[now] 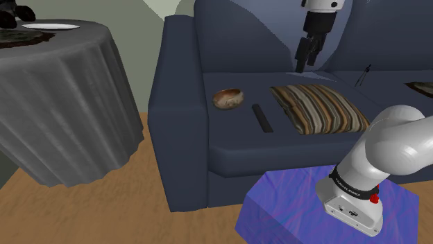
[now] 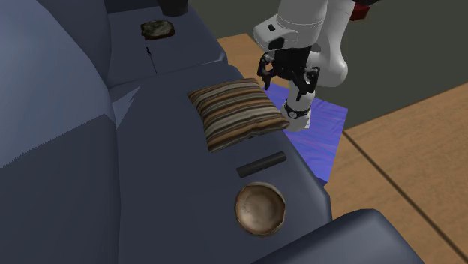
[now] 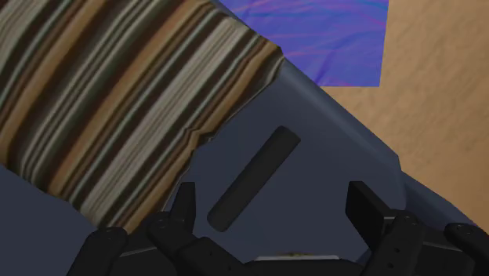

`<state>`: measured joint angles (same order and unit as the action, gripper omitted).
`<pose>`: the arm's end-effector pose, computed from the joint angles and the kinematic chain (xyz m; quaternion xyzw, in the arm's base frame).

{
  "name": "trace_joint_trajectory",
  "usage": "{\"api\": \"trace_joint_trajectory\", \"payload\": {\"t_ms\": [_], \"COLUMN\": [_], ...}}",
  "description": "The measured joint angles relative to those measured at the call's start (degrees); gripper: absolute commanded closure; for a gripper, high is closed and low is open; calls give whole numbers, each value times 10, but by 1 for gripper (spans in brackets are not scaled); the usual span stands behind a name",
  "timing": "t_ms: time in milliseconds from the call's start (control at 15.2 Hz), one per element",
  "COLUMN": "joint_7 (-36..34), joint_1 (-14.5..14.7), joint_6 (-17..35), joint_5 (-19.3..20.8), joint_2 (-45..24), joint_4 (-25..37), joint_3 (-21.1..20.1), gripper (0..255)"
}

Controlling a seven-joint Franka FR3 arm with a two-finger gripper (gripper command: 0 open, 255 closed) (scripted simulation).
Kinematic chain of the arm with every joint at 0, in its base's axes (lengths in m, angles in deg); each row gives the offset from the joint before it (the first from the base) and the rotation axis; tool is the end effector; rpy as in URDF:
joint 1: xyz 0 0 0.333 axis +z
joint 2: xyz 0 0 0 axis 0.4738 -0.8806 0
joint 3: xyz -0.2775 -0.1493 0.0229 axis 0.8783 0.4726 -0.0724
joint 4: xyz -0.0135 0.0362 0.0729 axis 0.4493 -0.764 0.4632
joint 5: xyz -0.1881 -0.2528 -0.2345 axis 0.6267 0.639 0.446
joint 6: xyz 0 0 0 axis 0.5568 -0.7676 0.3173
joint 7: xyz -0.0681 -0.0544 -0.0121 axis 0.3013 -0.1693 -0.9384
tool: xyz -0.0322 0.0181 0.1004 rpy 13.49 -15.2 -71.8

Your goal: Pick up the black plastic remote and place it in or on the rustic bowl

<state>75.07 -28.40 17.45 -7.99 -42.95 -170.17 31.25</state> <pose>0.3107 -0.0298 0.5729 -0.9991 0.0023 0.0412 0.0020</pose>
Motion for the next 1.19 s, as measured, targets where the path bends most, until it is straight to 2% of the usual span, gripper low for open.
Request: {"api": "trace_joint_trajectory", "payload": {"t_ms": [132,594,1188], "joint_7": [-9,-119,-252], "joint_1": [-2,-28,-52], "joint_6": [7,118,291], "joint_5": [-3,-41,-100], "joint_2": [-6,-83,-234], "joint_4": [-4,-61,-107], "joint_3": [-2,-15,-24], "gripper": [0,0,0]}}
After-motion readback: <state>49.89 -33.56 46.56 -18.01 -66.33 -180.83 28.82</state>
